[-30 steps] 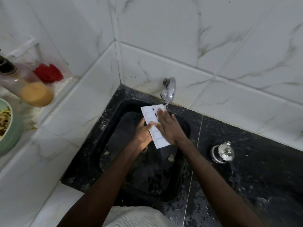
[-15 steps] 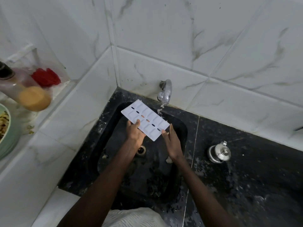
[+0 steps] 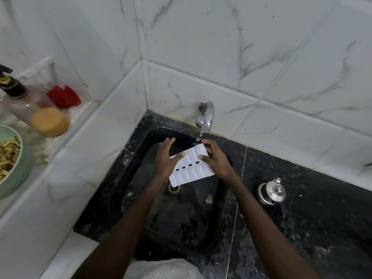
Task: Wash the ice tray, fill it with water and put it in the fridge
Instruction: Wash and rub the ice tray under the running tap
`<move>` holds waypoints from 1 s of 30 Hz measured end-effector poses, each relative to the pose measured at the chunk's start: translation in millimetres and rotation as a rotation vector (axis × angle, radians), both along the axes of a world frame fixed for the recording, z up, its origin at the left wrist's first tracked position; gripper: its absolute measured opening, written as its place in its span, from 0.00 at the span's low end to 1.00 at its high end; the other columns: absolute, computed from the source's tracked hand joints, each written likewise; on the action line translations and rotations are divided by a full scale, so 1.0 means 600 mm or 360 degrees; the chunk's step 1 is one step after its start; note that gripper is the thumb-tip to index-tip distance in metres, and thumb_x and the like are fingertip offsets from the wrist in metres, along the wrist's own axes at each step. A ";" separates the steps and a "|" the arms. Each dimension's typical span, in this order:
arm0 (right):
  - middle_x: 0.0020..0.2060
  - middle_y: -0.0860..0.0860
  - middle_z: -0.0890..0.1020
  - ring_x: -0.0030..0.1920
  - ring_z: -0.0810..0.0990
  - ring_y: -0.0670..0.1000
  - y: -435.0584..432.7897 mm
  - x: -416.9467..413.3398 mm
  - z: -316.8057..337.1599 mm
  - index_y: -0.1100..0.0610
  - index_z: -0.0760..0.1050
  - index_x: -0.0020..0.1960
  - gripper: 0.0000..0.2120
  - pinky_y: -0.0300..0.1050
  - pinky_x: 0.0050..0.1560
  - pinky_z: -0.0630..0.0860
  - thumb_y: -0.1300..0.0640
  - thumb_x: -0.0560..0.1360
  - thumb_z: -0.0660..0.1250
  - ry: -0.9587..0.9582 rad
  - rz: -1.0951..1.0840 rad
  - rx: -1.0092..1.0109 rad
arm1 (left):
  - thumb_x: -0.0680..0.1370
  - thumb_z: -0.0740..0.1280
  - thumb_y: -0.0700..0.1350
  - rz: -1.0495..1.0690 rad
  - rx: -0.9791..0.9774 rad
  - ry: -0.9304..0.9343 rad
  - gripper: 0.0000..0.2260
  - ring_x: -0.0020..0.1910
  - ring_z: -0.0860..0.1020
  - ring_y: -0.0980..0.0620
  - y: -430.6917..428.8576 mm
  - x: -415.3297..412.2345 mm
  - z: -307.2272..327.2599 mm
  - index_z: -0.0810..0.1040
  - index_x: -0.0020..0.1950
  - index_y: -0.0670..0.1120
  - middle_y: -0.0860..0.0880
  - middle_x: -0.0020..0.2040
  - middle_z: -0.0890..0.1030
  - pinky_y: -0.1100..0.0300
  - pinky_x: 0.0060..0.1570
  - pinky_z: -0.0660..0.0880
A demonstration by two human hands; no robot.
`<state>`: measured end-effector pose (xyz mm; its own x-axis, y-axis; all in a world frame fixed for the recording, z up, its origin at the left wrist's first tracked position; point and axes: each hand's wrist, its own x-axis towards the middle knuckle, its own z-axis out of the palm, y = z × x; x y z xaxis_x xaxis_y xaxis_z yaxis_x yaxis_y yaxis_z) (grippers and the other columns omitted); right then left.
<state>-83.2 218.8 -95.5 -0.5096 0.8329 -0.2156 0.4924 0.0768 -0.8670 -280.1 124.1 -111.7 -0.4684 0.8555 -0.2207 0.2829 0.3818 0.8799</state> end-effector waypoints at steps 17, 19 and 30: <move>0.60 0.51 0.82 0.59 0.80 0.51 0.026 -0.030 0.006 0.54 0.77 0.66 0.12 0.48 0.60 0.75 0.57 0.82 0.66 -0.0279 0.0213 0.0585 | 0.83 0.68 0.46 -0.0146 0.0106 -0.0130 0.14 0.52 0.83 0.51 0.027 0.058 -0.001 0.81 0.67 0.48 0.48 0.54 0.86 0.55 0.54 0.79; 0.62 0.52 0.81 0.61 0.79 0.52 0.029 -0.030 0.003 0.55 0.77 0.66 0.13 0.48 0.63 0.74 0.58 0.83 0.65 -0.0343 0.0150 0.0655 | 0.83 0.67 0.46 -0.0130 0.0073 -0.0141 0.14 0.54 0.83 0.49 0.039 0.064 0.001 0.80 0.69 0.48 0.47 0.56 0.86 0.52 0.58 0.80; 0.64 0.52 0.75 0.63 0.74 0.55 0.029 -0.025 0.002 0.55 0.72 0.61 0.20 0.61 0.62 0.75 0.52 0.70 0.64 -0.0490 -0.0055 0.0584 | 0.84 0.67 0.46 -0.0044 -0.0019 -0.0132 0.20 0.64 0.81 0.45 0.067 0.083 0.001 0.75 0.75 0.43 0.43 0.65 0.83 0.48 0.65 0.77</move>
<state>-98.1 236.5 -94.4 -0.4387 0.8977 -0.0407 0.7298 0.3295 -0.5990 -230.4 164.4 -111.2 -0.4243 0.8650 -0.2680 0.2197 0.3854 0.8962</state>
